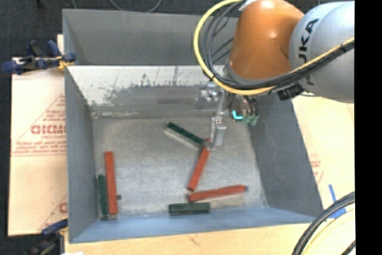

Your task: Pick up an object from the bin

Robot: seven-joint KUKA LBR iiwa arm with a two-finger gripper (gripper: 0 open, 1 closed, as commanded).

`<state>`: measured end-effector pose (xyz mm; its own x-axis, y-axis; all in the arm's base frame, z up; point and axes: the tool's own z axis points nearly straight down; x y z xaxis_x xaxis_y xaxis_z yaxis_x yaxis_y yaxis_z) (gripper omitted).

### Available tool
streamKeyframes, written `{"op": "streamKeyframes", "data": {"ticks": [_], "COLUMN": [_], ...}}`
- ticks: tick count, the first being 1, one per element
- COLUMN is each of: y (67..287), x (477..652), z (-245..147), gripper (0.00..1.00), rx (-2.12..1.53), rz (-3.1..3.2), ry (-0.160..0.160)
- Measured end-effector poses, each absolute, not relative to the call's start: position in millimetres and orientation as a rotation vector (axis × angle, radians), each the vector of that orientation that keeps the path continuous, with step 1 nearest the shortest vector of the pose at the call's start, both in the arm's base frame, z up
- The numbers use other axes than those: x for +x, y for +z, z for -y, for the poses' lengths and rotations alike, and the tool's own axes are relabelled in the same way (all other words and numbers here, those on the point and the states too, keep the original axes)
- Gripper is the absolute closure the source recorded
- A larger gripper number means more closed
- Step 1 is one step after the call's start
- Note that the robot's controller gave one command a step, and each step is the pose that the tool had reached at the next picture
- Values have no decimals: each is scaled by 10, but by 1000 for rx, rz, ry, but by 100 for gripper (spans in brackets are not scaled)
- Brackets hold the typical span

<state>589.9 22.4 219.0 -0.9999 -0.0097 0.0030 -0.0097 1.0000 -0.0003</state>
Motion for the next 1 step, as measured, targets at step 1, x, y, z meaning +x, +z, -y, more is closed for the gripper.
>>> {"op": "streamKeyframes", "data": {"ticks": [1], "y": [1183], "x": [5931], "z": [-545], "gripper": [0], "rx": [63], "rz": [3137], "ry": [0]}}
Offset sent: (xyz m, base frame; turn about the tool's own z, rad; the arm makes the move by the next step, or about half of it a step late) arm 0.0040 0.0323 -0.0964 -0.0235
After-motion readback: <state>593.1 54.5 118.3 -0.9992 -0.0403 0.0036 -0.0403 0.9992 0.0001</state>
